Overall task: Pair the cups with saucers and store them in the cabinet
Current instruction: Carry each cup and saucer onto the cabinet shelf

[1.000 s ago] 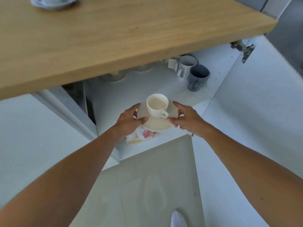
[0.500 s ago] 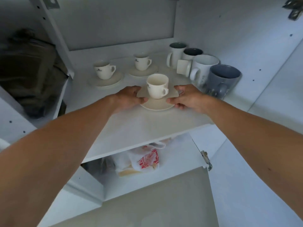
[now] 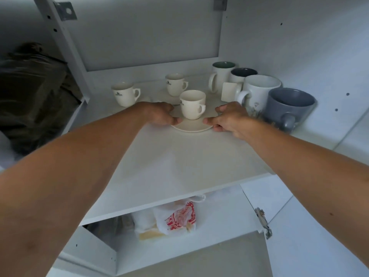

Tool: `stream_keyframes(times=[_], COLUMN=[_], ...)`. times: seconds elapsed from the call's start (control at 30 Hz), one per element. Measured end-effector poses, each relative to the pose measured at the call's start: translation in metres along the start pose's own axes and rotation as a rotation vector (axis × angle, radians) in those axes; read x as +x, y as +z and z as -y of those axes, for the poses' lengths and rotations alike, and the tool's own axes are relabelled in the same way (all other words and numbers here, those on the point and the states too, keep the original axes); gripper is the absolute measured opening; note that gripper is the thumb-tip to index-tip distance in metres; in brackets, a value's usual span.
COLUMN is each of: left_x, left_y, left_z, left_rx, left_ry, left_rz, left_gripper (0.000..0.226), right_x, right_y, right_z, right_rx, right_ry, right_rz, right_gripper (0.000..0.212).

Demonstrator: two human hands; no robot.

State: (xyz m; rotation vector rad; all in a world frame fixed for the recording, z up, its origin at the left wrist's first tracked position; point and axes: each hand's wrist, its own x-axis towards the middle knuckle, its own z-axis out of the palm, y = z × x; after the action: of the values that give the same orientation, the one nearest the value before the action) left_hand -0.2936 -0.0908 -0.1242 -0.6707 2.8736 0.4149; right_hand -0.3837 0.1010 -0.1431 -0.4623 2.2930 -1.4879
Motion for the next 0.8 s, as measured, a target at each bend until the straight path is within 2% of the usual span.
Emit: stream_keyframes(times=[0.3,0.43,0.6,0.8], left_x=[-0.018,-0.047,-0.099,-0.181], left_y=[0.004,0.006,0.005,-0.006], left_z=[0.008,0.012,0.013,0.009], left_rx=[-0.066,-0.104,-0.068,-0.021], left_ry=[0.058,0.024,-0.092,-0.05], left_rz=[-0.015,-0.065,-0.032,-0.014], left_gripper=[0.065,0.061,0.085,0.09], right_x=[-0.009,-0.033,-0.091,-0.179], right_y=[-0.005,-0.018,-0.029,-0.045], right_z=[-0.002,-0.002,0.008,0.03], right_rx=[-0.084,-0.393,-0.736,-0.953], right_ry=[-0.003,-0.09,-0.209,-0.132], right_rz=[-0.068,0.009,0.087,0.165], right_gripper=[0.06,0.056,0.068,0.088])
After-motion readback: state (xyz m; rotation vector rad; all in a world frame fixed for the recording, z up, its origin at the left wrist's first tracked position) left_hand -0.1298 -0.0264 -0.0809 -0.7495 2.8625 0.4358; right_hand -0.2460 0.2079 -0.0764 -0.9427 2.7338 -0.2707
